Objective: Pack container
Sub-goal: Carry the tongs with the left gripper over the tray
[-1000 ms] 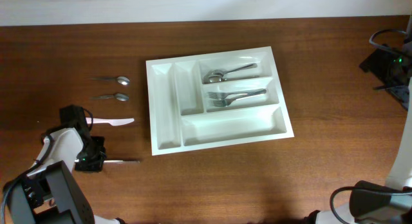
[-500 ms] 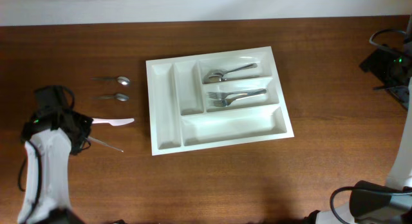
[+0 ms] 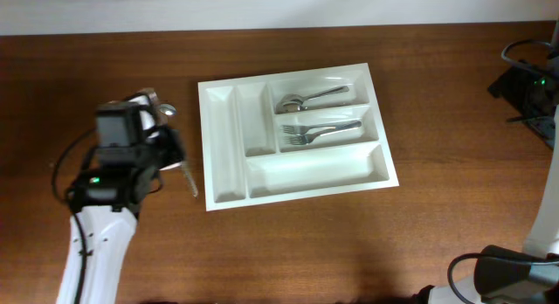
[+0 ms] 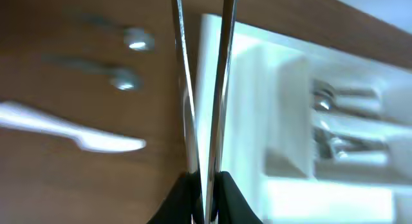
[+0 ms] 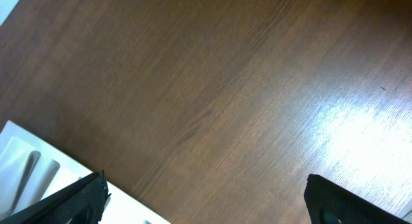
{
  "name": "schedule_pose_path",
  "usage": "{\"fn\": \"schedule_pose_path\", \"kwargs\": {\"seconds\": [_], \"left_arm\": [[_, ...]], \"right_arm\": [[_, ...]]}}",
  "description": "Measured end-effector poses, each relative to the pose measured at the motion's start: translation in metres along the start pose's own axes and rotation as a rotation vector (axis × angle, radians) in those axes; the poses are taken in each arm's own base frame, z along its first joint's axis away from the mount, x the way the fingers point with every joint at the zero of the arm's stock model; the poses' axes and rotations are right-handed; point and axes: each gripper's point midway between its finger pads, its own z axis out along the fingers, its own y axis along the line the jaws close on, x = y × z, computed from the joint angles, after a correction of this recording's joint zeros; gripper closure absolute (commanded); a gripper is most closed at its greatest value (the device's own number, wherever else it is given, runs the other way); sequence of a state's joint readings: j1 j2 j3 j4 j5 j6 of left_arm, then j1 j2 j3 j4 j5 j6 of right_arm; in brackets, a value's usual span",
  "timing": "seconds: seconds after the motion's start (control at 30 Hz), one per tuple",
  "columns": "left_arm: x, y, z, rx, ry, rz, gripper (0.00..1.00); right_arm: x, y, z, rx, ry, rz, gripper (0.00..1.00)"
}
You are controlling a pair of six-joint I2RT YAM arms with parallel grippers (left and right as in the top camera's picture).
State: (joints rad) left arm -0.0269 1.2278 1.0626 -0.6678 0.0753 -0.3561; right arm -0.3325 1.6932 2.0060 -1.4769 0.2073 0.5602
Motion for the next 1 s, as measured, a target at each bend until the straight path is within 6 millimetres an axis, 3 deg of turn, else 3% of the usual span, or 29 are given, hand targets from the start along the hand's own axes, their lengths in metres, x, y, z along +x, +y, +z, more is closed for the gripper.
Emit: {"fn": "schedule_pose_path", "kwargs": {"seconds": [0.23, 0.37, 0.47, 0.6, 0.63, 0.73, 0.87, 1.0], "left_arm": [[0.023, -0.124, 0.025, 0.265, -0.03, 0.315, 0.98], [0.023, -0.176, 0.028, 0.387, -0.11, 0.388, 0.98], [0.024, -0.195, 0.03, 0.432, -0.143, 0.416, 0.98], [0.044, -0.202, 0.045, 0.431, -0.088, 0.449, 0.98], [0.056, -0.199, 0.052, 0.415, -0.045, 0.458, 0.98], [0.062, -0.184, 0.058, 0.347, -0.002, 0.423, 0.98], [0.064, -0.16, 0.065, 0.22, 0.021, 0.338, 0.98], [0.055, -0.148, 0.068, 0.144, -0.014, 0.233, 0.98]], "right_arm": [[0.0, 0.0, 0.0, 0.0, 0.0, 0.0, 0.01], [0.0, 0.0, 0.0, 0.0, 0.0, 0.0, 0.01], [0.0, 0.0, 0.0, 0.0, 0.0, 0.0, 0.01], [0.0, 0.0, 0.0, 0.0, 0.0, 0.0, 0.01], [0.0, 0.0, 0.0, 0.0, 0.0, 0.0, 0.01], [0.0, 0.0, 0.0, 0.0, 0.0, 0.0, 0.01], [0.0, 0.0, 0.0, 0.0, 0.0, 0.0, 0.01], [0.0, 0.0, 0.0, 0.0, 0.0, 0.0, 0.01]]}}
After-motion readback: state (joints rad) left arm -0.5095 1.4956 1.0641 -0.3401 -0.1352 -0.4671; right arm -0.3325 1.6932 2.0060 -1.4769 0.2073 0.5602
